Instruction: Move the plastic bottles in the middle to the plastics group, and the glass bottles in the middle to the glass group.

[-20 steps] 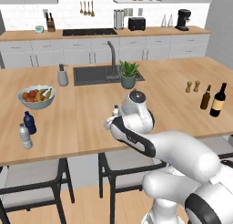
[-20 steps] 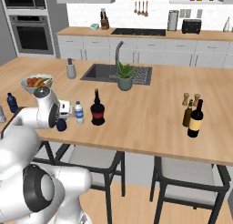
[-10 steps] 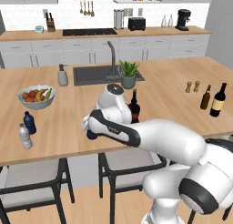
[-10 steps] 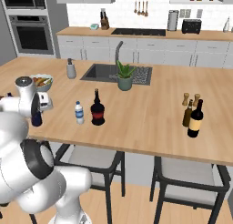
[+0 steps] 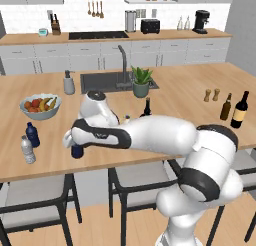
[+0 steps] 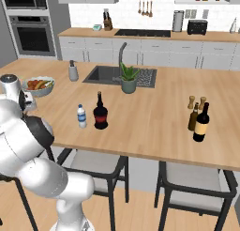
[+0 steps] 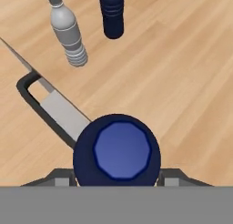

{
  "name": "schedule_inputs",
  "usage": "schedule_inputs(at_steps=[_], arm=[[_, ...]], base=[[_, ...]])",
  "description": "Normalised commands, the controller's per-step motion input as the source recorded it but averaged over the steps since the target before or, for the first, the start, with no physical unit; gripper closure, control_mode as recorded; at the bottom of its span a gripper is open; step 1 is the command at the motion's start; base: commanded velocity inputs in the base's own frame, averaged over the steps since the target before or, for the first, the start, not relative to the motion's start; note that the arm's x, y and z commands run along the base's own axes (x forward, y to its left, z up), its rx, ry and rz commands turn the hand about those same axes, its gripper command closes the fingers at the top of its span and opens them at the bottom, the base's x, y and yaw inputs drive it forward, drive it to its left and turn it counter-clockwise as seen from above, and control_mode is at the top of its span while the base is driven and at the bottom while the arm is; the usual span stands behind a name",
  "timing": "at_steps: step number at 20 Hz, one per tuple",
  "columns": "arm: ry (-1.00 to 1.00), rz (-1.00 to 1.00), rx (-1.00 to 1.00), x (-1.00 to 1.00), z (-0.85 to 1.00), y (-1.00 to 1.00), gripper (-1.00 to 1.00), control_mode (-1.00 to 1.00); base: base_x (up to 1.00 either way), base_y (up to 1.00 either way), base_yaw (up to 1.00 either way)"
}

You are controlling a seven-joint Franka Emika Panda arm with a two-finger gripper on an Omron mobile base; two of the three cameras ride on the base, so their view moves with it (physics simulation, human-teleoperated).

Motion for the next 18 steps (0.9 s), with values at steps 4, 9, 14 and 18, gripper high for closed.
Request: schedule_inputs(at_steps=[4,9,14,18], arm=[[0.00,0.00,-0.08,0.28,-0.06,0.46,1.00,-1.00],[-0.03,0.00,-0.03,0.31,-0.32,0.32,1.00,-1.00],[-0.01,0.00,0.00,0.67,-0.24,0.25,1.00,-1.00],[0.04,0.00,0.00,0.51,0.00,0.11,1.00,-1.00]], base=[[0.00,0.00,0.00],[0.00,0.00,0.00],[0.00,0.00,0.00],[0.00,0.00,0.00]])
